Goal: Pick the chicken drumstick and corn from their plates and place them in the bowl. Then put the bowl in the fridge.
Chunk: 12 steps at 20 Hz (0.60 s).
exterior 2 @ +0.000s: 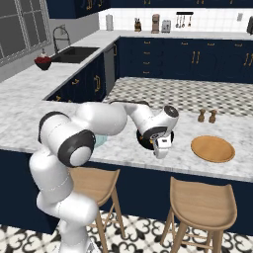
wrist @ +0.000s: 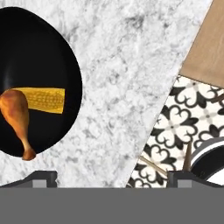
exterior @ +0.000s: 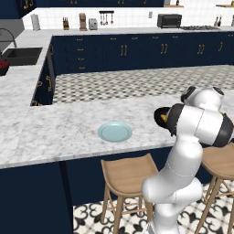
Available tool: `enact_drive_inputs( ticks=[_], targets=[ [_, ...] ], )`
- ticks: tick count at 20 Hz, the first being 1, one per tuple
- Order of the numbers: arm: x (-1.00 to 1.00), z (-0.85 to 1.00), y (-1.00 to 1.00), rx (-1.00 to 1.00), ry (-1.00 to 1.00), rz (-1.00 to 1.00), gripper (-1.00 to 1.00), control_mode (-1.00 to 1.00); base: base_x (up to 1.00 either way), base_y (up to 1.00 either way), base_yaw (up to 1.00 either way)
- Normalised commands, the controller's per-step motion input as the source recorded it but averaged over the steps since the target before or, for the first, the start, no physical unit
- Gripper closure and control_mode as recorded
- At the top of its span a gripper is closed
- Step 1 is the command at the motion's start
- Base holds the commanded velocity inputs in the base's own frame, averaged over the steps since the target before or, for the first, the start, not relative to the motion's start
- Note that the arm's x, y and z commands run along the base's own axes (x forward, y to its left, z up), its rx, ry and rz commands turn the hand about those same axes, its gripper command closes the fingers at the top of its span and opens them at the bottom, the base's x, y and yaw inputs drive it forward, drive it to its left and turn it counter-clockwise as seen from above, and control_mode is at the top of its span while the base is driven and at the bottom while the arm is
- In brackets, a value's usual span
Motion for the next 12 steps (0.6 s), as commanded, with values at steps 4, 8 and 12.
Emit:
enact_drive_inputs(
  ticks=[4,8,12],
  targets=[
    [0.39,-0.1,-0.28,0.01,0.0,0.03,-1.0,-1.0,0.0,0.0,0.0],
    [0.34,-0.15,-0.14,0.0,0.0,0.02,-1.0,-1.0,0.0,0.0,0.0],
    [0.3,-0.33,0.0,0.0,0.0,0.0,-1.0,-1.0,0.0,0.0,0.0]
  ],
)
